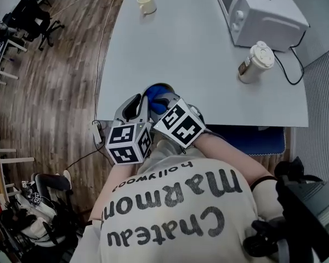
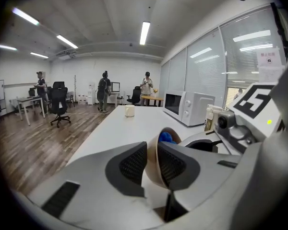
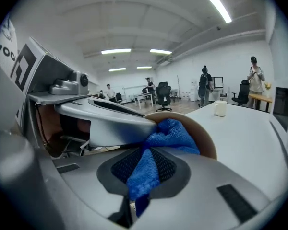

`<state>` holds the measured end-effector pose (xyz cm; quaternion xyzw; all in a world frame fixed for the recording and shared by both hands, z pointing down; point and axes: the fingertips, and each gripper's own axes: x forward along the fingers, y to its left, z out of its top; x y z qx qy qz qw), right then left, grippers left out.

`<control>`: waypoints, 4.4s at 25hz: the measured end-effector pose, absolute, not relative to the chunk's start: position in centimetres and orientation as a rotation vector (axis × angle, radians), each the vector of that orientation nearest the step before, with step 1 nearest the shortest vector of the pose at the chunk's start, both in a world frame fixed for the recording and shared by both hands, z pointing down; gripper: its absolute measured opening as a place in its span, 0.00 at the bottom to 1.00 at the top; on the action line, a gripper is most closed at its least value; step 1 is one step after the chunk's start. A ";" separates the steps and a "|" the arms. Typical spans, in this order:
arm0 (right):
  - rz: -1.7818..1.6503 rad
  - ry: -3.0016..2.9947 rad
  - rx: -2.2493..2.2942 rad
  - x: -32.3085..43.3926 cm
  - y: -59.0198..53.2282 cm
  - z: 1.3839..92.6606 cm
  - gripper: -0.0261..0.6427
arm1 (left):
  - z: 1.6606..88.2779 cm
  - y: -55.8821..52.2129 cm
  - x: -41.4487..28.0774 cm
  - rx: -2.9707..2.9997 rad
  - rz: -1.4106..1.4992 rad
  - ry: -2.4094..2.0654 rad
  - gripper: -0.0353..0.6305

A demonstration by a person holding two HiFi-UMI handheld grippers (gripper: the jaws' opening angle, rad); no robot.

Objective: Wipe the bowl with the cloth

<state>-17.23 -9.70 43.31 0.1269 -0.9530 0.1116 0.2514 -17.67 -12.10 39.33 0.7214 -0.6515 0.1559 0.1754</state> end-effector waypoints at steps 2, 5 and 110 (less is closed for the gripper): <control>0.299 -2.578 0.291 -17.9 -9.0 43.9 0.10 | 39.6 -11.8 -18.4 2.023 0.441 -1.856 0.17; 0.267 -2.535 0.256 -18.8 -8.2 45.1 0.10 | 39.9 -11.3 -19.6 1.984 0.431 -1.873 0.17; 0.229 -2.218 0.735 -16.7 -13.6 44.4 0.10 | 44.3 -13.2 -24.9 2.021 0.317 -1.401 0.15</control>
